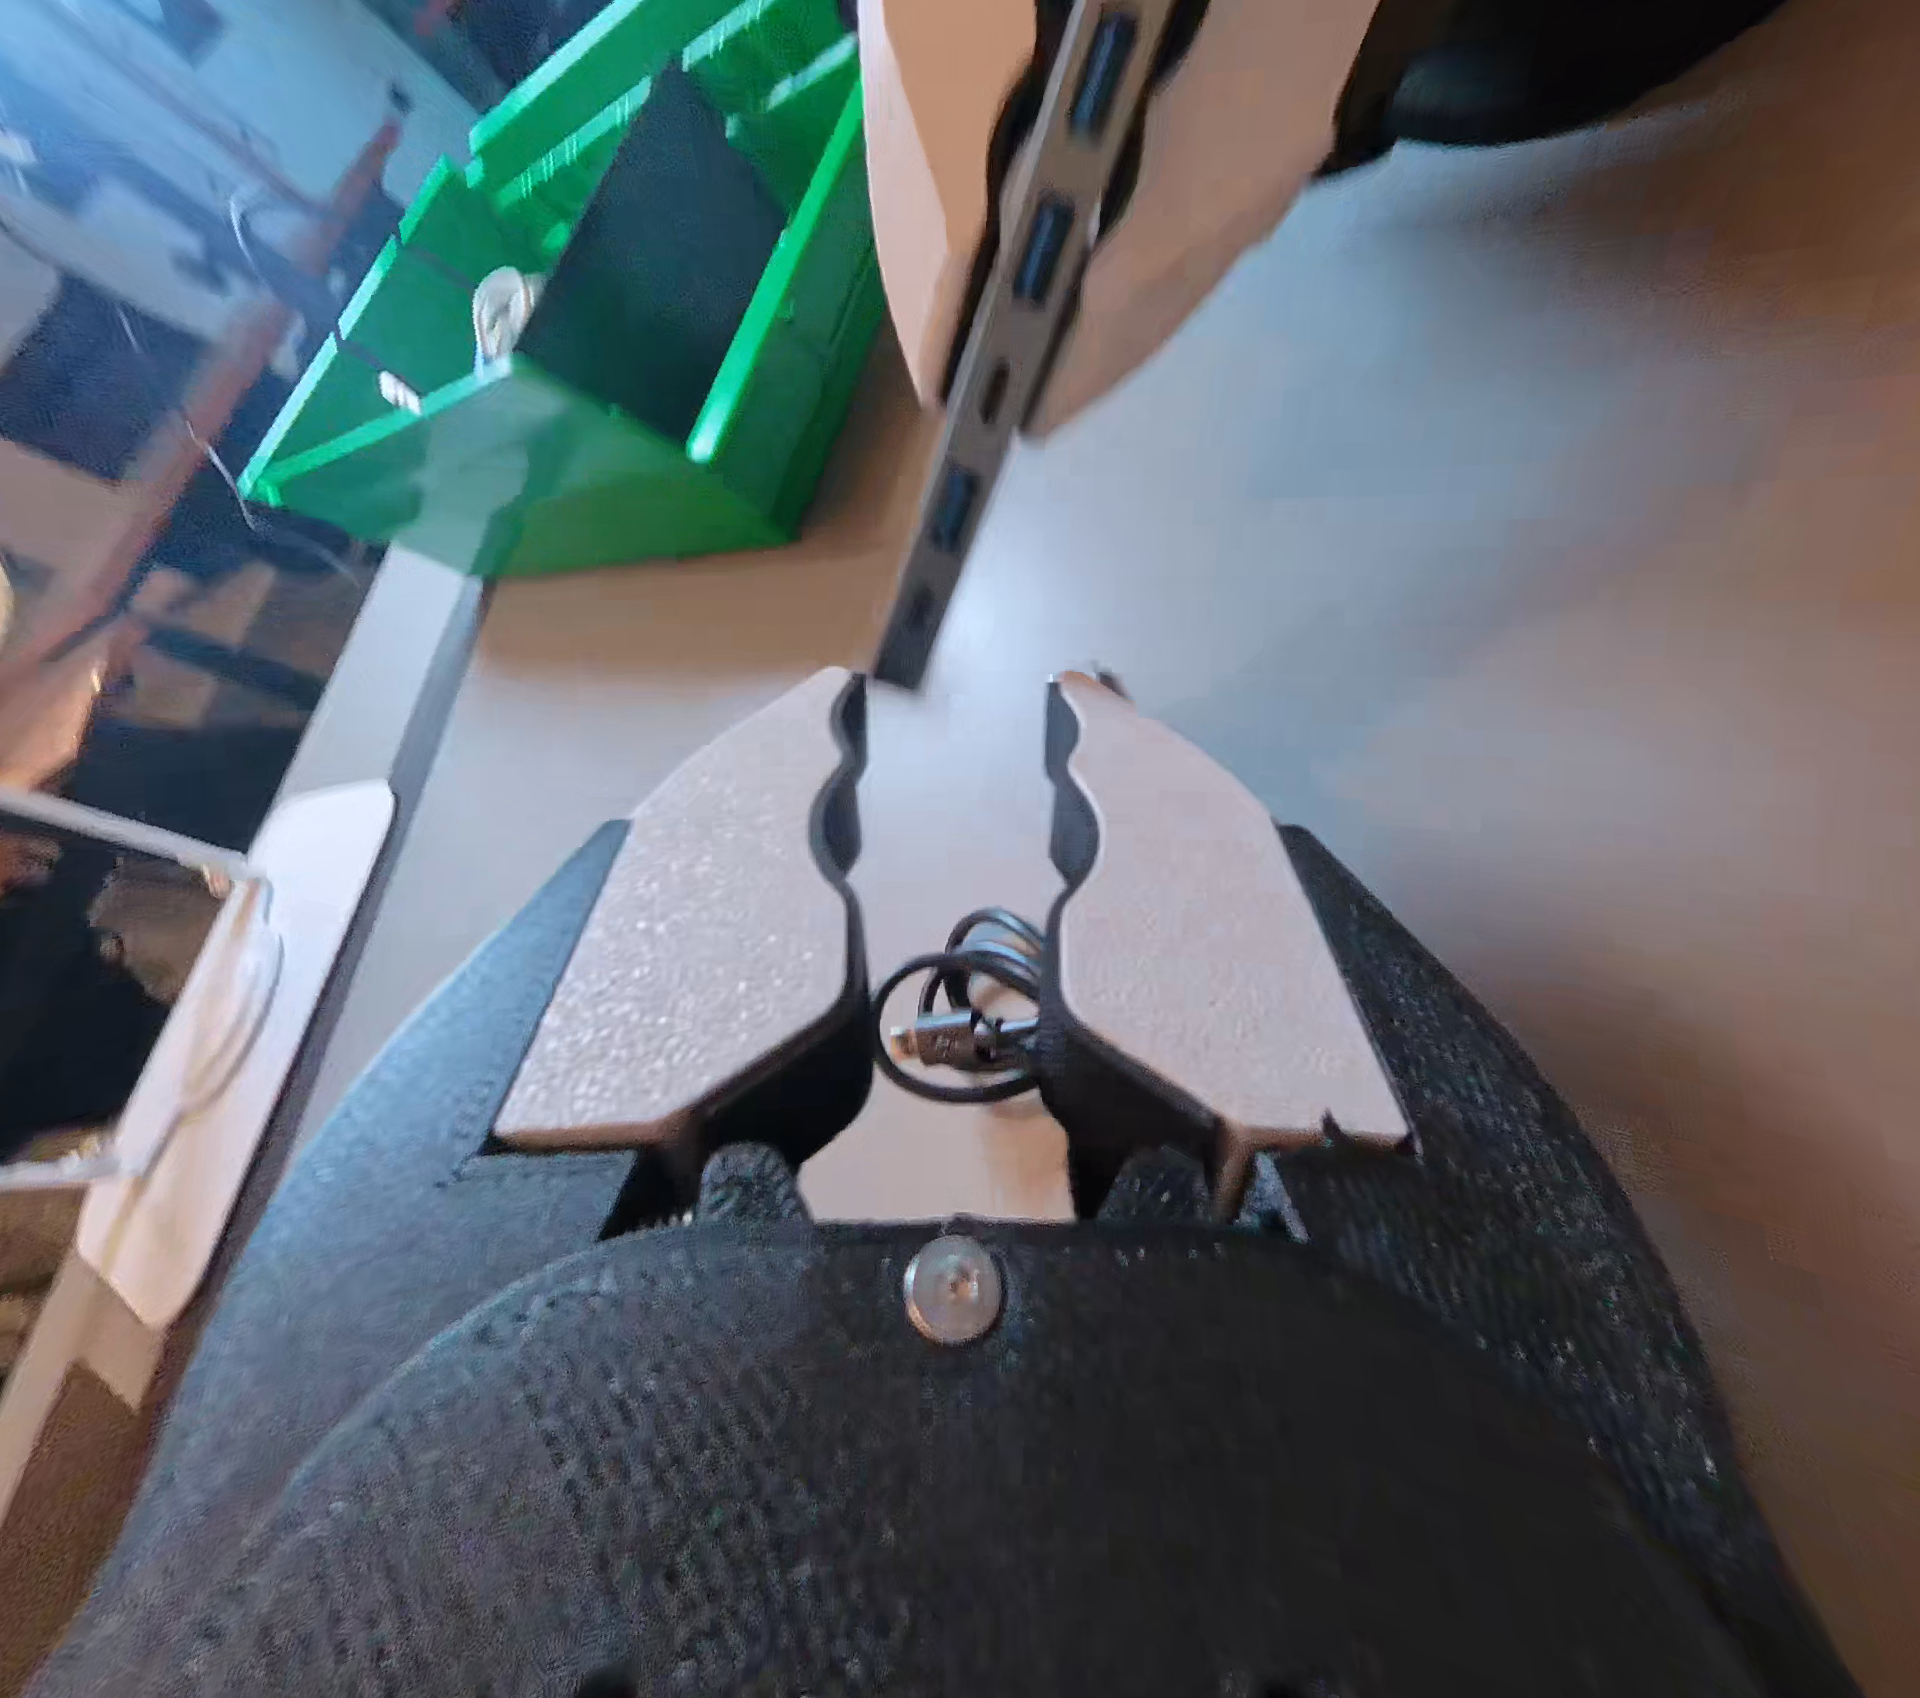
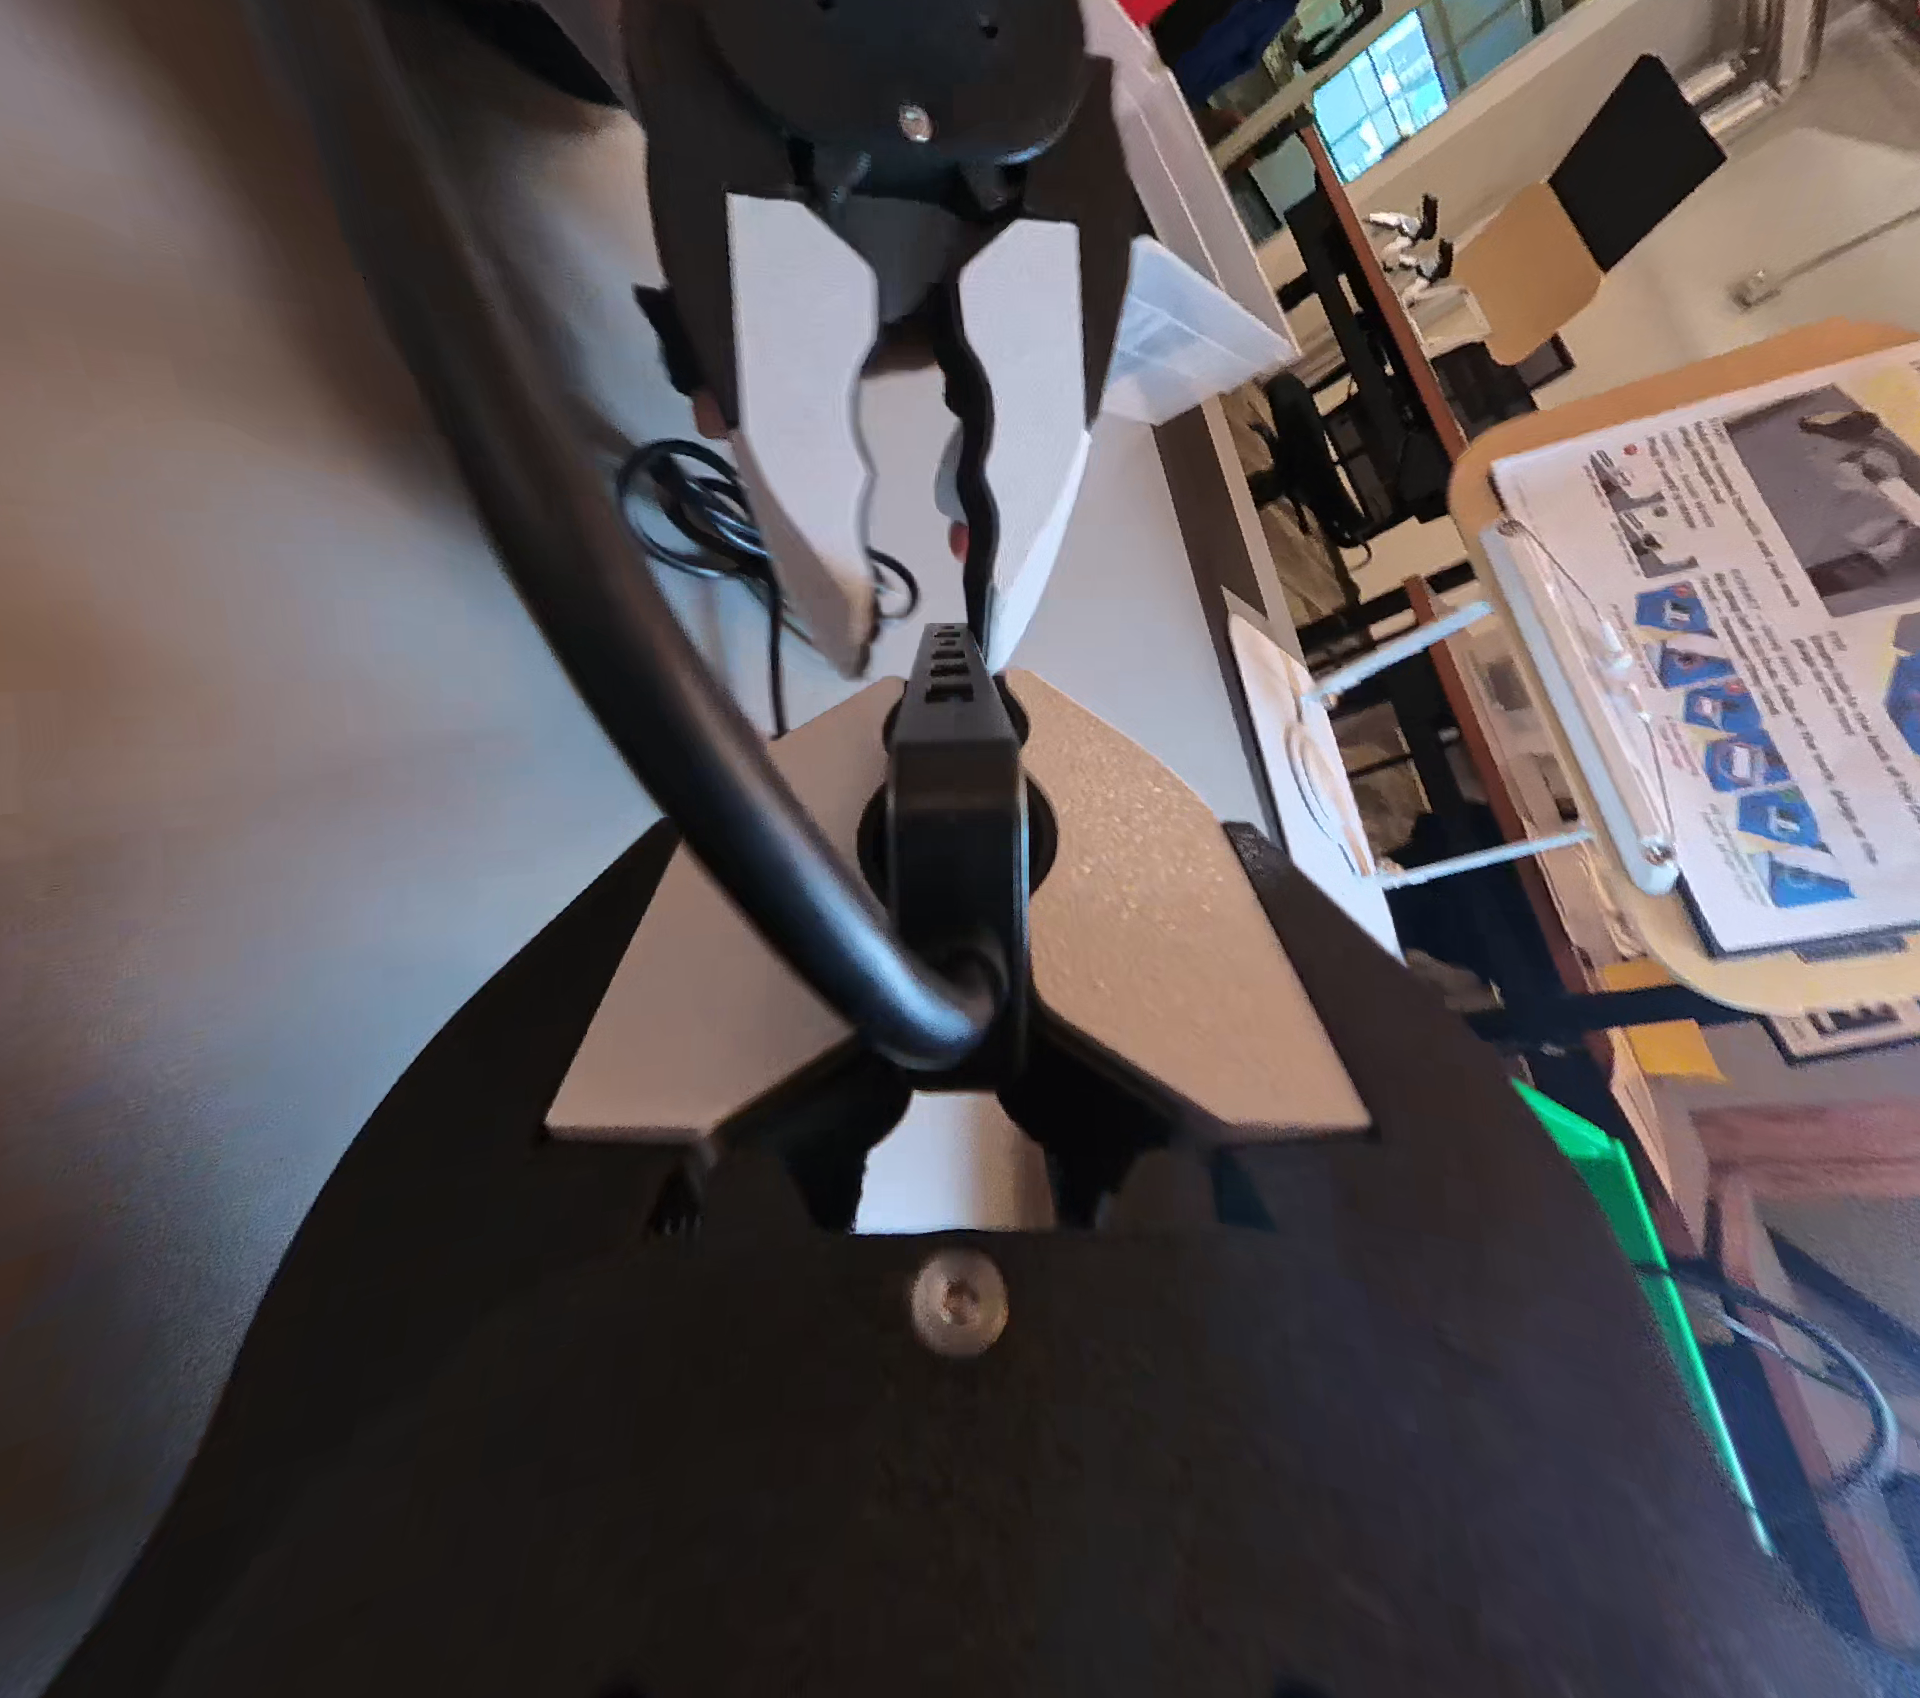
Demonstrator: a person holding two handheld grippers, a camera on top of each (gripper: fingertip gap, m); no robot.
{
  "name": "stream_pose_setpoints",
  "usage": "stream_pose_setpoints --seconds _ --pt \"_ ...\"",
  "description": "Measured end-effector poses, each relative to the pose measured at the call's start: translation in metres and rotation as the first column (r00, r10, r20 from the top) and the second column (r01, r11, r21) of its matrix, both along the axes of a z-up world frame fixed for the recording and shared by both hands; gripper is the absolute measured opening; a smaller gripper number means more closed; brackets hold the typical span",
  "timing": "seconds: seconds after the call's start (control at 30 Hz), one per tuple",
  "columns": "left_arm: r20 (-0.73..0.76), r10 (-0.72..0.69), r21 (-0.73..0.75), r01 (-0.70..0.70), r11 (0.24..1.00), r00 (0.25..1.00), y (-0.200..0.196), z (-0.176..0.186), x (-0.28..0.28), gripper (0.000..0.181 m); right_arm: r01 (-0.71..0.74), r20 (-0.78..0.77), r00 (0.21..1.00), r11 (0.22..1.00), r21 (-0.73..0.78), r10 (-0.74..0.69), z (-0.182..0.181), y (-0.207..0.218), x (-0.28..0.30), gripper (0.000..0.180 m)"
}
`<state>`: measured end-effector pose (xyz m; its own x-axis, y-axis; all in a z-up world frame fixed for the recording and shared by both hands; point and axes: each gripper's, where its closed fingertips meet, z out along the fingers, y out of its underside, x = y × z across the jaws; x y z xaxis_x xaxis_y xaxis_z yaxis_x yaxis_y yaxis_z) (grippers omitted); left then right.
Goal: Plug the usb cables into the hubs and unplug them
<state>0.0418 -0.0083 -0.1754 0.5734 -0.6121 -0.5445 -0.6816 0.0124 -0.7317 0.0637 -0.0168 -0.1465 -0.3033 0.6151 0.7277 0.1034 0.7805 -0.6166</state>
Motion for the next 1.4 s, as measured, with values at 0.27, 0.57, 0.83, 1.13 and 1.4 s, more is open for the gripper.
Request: stream_pose_setpoints --seconds 0.27,0.57,0.83,1.13,1.4 --pt "0.1 0.155 -0.444 -0.096 0.891 0.983 -0.007 -0.032 0.001 0.027 0.2 -0.113 0.971 0.976 -0.082 -0.208 0.025 0.071 0.012 0.012" --pt "0.037 0.191 -0.717 -0.108 0.688 0.981 -0.006 -0.044 0.011 0.035 0.248 -0.136 0.956 0.964 -0.099 -0.26 0.03 0.086 0.015 0.012" --pt "-0.096 0.132 -0.665 -0.163 0.729 0.987 -0.004 -0.055 0.002 0.012 0.259 -0.183 0.944 0.96 -0.108 -0.275 0.042 0.097 0.027 0.012" --pt "0.111 0.056 -0.625 0.026 0.78 0.992 -0.001 0.028 -0.006 0.006 0.208 -0.134 0.971 0.977 0.048 -0.2 0.02 0.072 0.013 0.013" --pt "0.062 -0.069 -0.719 0.093 0.689 0.996 0.001 0.016 0.03 0.006 0.251 -0.094 0.968 0.923 0.291 -0.233 -0.004 0.066 0.001 0.012"
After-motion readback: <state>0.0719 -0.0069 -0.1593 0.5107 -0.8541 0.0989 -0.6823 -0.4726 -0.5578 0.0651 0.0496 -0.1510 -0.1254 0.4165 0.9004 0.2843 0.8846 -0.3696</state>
